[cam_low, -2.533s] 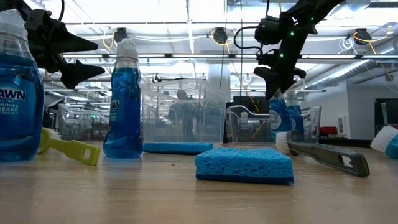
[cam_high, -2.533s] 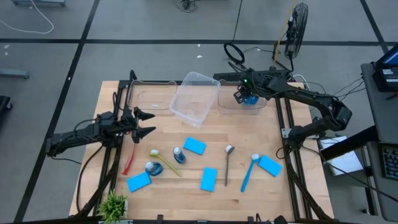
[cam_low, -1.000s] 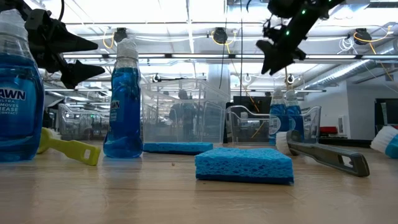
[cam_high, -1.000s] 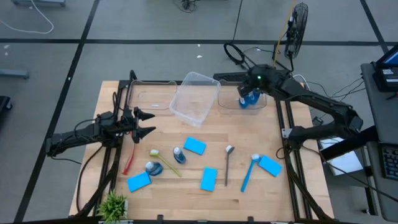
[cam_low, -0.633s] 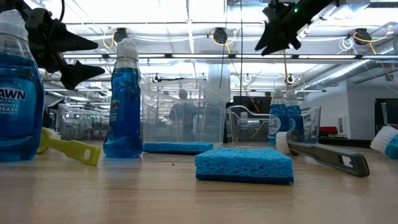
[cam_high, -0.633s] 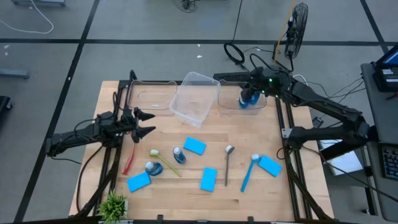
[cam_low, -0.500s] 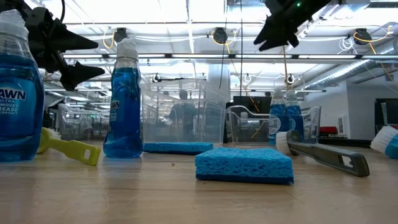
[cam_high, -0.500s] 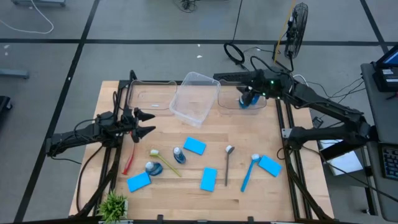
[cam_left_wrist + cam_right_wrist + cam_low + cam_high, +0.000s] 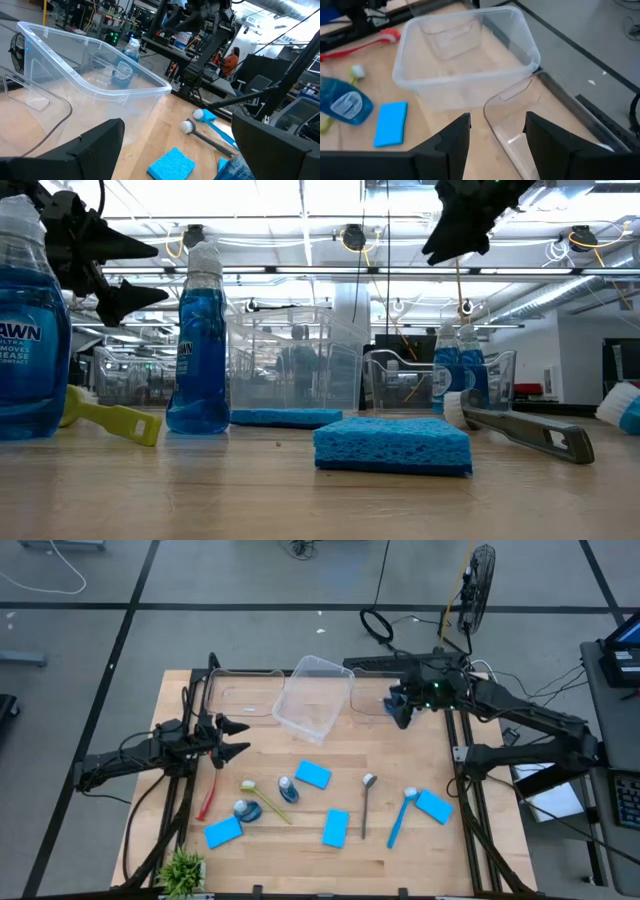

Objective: Pick & Place Kitchen Sink Supplies
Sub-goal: Put the blue dish soap into the right transparent bin

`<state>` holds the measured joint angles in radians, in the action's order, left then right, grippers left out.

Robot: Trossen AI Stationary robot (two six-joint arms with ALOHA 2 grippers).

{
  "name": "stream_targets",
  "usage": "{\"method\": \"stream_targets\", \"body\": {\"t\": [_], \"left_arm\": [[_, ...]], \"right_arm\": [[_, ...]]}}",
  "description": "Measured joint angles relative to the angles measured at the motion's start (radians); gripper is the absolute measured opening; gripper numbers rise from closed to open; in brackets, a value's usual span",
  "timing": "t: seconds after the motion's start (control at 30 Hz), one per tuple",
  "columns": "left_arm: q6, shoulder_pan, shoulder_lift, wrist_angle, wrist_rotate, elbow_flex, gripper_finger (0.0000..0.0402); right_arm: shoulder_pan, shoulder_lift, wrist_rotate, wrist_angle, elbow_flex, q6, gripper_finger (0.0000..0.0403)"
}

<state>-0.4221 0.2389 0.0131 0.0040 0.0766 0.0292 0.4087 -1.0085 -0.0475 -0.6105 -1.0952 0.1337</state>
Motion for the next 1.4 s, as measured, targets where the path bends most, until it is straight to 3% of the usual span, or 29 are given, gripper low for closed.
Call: {"method": "stream_targets", "body": {"t": [0.27,0.67,1.23,1.4], "left_arm": [[-0.001,0.000,0.000,0.000,0.000,0.000,0.0365],[-0.002,0.000,0.000,0.000,0.000,0.000,0.0365],[-0.041,0.000,0.000,0.016,0.000,0.000,0.0365],[-0.069,0.000,0.000,0.065,-0.001,0.000,0.0365]], "right_arm": [[-0.011,0.201,0.001,0.111,0.197,0.075,0.0178],[-0.058,0.529,0.006,0.426,0.521,0.225,0.0178],[-0.070,0.645,0.079,0.480,0.682,0.222,0.0178],[-0.070,0.696,0.079,0.589,0.771,0.240,0.0178]]}}
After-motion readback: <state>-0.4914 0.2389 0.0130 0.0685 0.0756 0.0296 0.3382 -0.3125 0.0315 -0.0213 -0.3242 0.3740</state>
